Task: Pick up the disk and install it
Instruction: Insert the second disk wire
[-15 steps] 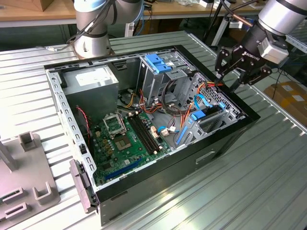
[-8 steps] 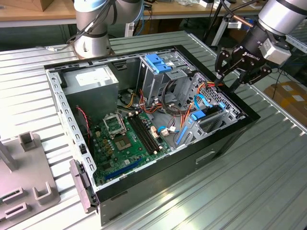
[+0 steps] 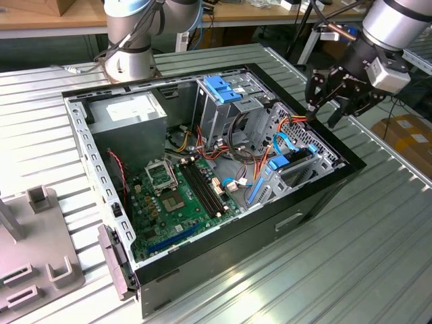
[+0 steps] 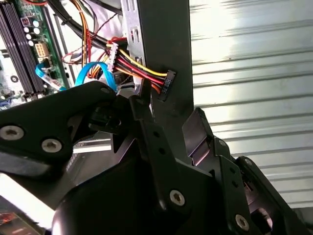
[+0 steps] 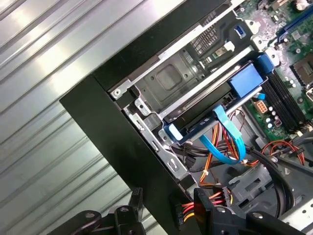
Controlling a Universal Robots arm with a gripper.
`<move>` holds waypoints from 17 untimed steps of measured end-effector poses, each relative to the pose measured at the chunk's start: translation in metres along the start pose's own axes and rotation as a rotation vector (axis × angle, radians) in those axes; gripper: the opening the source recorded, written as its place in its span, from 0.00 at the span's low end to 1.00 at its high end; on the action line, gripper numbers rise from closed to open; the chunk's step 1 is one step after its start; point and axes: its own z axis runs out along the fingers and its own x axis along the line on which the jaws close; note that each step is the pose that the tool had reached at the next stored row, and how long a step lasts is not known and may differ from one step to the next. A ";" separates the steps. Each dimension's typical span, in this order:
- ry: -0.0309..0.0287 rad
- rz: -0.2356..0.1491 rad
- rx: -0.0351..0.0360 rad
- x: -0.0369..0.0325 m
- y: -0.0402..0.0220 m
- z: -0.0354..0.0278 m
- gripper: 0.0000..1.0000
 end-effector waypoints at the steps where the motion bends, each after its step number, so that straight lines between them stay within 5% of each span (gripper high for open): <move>1: 0.0021 -0.015 0.0021 0.0000 0.0000 0.0001 0.54; 6: 0.0093 -0.086 0.0094 -0.0016 -0.0017 0.0004 0.54; 10: 0.0159 -0.091 0.0135 -0.0077 -0.0065 0.0011 0.54; 17: 0.0184 -0.092 0.0151 -0.0097 -0.0051 0.0023 0.54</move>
